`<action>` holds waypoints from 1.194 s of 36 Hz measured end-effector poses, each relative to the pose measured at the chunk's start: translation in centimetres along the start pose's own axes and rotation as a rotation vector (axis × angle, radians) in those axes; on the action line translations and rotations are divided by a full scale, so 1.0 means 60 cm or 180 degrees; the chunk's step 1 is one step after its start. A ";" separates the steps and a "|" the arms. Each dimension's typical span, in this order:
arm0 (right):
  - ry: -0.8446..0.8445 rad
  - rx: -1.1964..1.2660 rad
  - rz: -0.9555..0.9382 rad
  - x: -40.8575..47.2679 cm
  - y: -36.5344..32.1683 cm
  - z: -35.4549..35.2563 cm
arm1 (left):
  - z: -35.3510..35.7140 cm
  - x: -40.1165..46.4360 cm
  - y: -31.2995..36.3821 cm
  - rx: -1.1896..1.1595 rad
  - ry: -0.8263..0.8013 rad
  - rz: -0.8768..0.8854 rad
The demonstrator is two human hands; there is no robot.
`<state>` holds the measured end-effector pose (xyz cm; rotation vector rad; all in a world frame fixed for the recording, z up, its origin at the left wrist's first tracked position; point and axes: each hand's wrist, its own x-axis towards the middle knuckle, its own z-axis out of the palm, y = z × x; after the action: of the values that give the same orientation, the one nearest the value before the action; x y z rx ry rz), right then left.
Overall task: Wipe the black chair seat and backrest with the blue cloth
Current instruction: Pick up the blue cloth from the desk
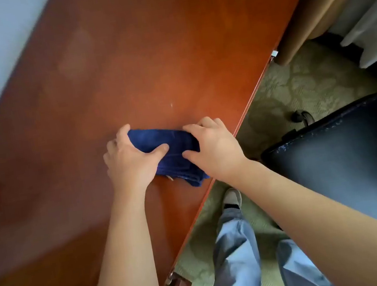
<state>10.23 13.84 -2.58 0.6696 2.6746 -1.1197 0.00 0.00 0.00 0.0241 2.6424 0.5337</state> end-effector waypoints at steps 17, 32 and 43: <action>-0.0032 0.0857 0.0841 -0.130 0.167 -0.125 | 0.087 -0.132 0.139 -0.0200 -0.0410 0.0361; 0.0872 0.1714 0.1872 -0.338 0.431 -0.247 | 0.335 -0.415 0.319 -0.0366 -0.1051 0.1242; 0.0401 0.2651 0.1851 -0.328 0.494 -0.165 | 0.417 -0.412 0.276 -0.0630 -0.1806 0.1468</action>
<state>41.62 32.50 -8.17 1.5392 1.7665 -1.9916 31.82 21.93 -4.16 0.6379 2.0142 0.7970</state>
